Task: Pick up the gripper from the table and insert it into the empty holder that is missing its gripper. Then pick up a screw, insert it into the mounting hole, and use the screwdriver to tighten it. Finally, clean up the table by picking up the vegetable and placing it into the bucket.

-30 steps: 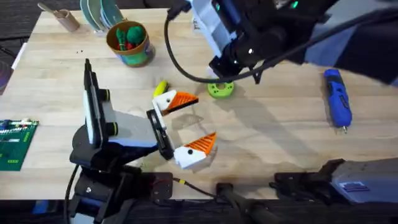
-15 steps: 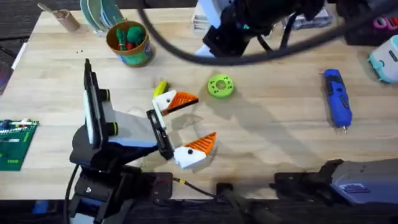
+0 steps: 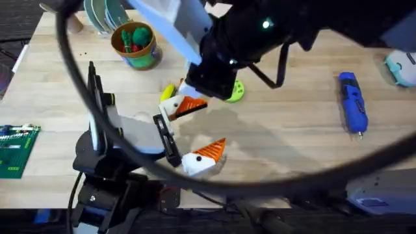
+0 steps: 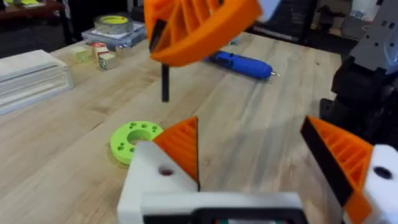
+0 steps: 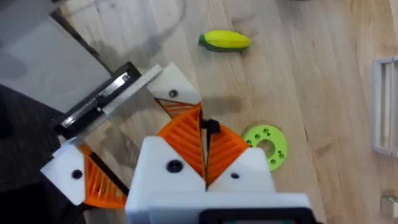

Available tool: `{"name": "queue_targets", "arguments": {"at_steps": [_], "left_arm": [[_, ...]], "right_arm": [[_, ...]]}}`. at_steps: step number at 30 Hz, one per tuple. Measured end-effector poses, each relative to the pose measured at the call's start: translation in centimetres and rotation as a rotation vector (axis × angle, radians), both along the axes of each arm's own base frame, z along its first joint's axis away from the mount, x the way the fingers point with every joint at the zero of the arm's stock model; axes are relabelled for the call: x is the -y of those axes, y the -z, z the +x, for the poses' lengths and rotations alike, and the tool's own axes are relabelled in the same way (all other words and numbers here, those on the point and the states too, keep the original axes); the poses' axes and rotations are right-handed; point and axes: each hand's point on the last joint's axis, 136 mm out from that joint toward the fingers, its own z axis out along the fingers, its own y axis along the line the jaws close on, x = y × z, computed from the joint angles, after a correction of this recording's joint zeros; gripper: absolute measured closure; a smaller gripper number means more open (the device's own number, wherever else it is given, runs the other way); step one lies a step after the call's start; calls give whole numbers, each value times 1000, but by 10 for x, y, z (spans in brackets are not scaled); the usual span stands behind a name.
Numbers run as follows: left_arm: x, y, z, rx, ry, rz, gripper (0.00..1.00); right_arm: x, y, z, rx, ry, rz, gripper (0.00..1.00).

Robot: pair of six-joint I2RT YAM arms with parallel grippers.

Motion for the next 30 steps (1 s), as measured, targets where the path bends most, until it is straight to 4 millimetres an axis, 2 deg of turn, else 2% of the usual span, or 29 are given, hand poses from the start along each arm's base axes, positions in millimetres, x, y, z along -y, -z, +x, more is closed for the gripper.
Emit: {"name": "queue_targets", "arguments": {"at_steps": [9,13,30], "left_arm": [[0,0,0,0,0,0,8],[0,0,0,0,0,0,8],[0,1,0,-14,-1,-4,7]], "right_arm": [[-12,-2,-11,13,-46,13,994],[-23,7,-18,1,-75,1,994],[-33,32,-13,-30,-78,-48,994]]}}
